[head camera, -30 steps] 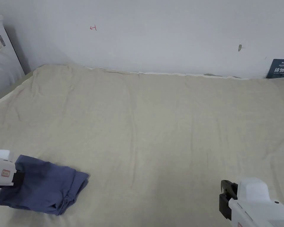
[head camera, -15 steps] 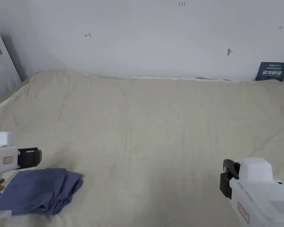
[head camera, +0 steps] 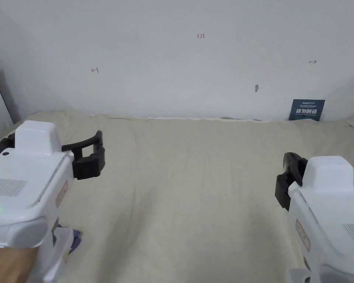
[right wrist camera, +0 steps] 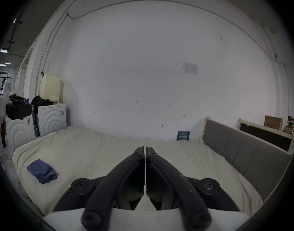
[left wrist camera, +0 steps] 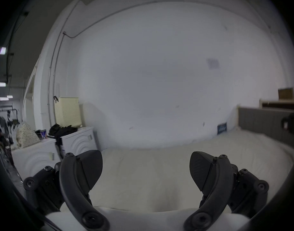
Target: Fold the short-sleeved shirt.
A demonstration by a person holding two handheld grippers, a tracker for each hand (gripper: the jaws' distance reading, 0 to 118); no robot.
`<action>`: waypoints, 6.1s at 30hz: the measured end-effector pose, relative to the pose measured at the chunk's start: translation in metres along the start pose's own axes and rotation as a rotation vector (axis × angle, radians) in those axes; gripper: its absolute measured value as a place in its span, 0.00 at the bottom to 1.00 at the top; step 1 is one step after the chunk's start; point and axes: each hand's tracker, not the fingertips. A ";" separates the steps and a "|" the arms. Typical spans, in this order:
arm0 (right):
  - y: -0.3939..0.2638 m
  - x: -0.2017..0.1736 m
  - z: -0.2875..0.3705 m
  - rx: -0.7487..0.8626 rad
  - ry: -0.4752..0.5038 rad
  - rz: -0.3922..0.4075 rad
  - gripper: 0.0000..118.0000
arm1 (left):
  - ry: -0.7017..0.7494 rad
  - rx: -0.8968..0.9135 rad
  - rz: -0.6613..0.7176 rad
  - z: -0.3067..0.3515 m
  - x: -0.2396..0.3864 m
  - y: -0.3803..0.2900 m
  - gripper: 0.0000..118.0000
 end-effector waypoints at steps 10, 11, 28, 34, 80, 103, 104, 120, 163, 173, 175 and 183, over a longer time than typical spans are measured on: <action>0.004 0.016 0.021 0.078 -0.066 0.029 0.03 | -0.052 0.091 0.055 0.021 0.080 -0.025 0.60; 0.003 0.018 0.022 0.080 -0.067 0.026 0.03 | -0.057 0.085 0.061 0.021 0.085 -0.028 0.40; -0.004 0.030 0.027 0.064 -0.087 0.014 0.03 | -0.084 0.012 0.062 0.017 0.090 -0.045 0.00; -0.003 0.029 0.028 0.065 -0.087 0.014 0.03 | -0.080 0.006 0.067 0.015 0.087 -0.047 0.00; -0.008 0.029 0.030 0.054 -0.096 0.027 0.03 | -0.102 0.001 0.018 0.016 0.088 -0.051 0.00; -0.012 0.030 0.027 0.044 -0.123 -0.015 1.00 | -0.081 0.014 0.065 0.015 0.080 -0.053 1.00; -0.012 0.029 0.027 0.043 -0.124 -0.015 1.00 | -0.076 0.012 0.064 0.016 0.082 -0.053 1.00; -0.013 0.029 0.028 0.040 -0.118 -0.009 1.00 | -0.067 0.006 0.065 0.017 0.082 -0.054 1.00; -0.013 0.032 0.031 0.036 -0.116 -0.012 1.00 | -0.075 0.005 0.066 0.020 0.081 -0.055 1.00; -0.013 0.032 0.032 0.030 -0.107 -0.014 1.00 | -0.076 0.007 0.061 0.019 0.080 -0.053 1.00; -0.012 0.032 0.032 0.021 -0.100 -0.017 1.00 | -0.075 0.010 0.064 0.020 0.080 -0.053 1.00; -0.002 0.029 0.024 -0.225 -0.181 -0.154 1.00 | -0.076 0.008 0.068 0.021 0.078 -0.052 1.00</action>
